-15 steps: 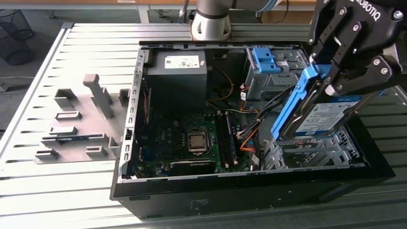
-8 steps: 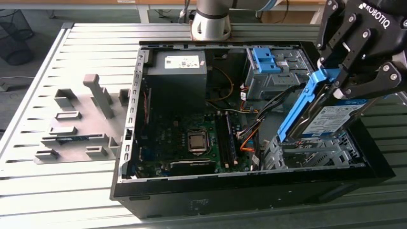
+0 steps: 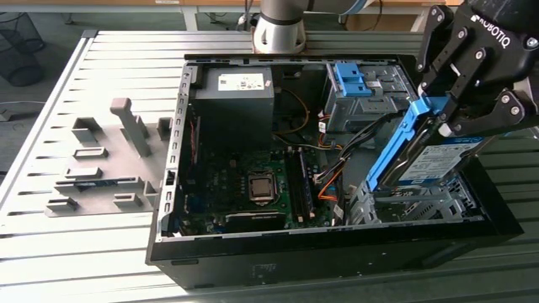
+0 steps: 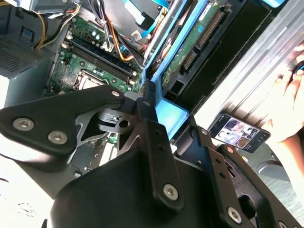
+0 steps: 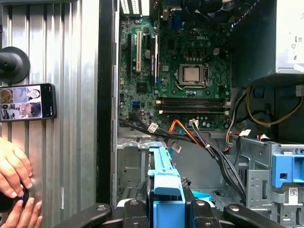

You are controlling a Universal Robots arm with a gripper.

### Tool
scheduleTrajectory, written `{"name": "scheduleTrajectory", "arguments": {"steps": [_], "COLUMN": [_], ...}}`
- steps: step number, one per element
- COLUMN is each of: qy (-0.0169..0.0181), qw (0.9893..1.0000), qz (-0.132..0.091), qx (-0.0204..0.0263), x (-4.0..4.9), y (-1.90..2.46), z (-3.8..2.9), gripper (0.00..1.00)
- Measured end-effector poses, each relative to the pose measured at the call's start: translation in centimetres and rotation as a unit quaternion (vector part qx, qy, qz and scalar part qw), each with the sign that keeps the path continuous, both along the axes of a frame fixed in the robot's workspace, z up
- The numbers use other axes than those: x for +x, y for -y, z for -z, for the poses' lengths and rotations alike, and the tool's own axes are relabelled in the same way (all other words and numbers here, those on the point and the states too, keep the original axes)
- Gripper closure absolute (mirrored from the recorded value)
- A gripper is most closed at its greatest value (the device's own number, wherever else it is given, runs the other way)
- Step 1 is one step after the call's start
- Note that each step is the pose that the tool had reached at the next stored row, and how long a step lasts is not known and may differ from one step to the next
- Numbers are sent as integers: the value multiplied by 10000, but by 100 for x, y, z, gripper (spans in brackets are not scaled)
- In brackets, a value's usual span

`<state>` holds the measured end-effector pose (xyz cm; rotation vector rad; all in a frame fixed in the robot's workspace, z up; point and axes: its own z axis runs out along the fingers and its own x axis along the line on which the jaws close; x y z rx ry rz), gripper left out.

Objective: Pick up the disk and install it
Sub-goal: 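Insert the disk into the insertion slot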

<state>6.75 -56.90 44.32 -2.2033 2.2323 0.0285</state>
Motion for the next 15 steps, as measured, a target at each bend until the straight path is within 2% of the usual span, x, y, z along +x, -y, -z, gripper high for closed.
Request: {"name": "scheduleTrajectory", "arguments": {"steps": [15], "qy": [0], "qw": [10000], "qz": [40], "qx": [1], "x": [20], "y": [7], "z": [80], "gripper": [63]}}
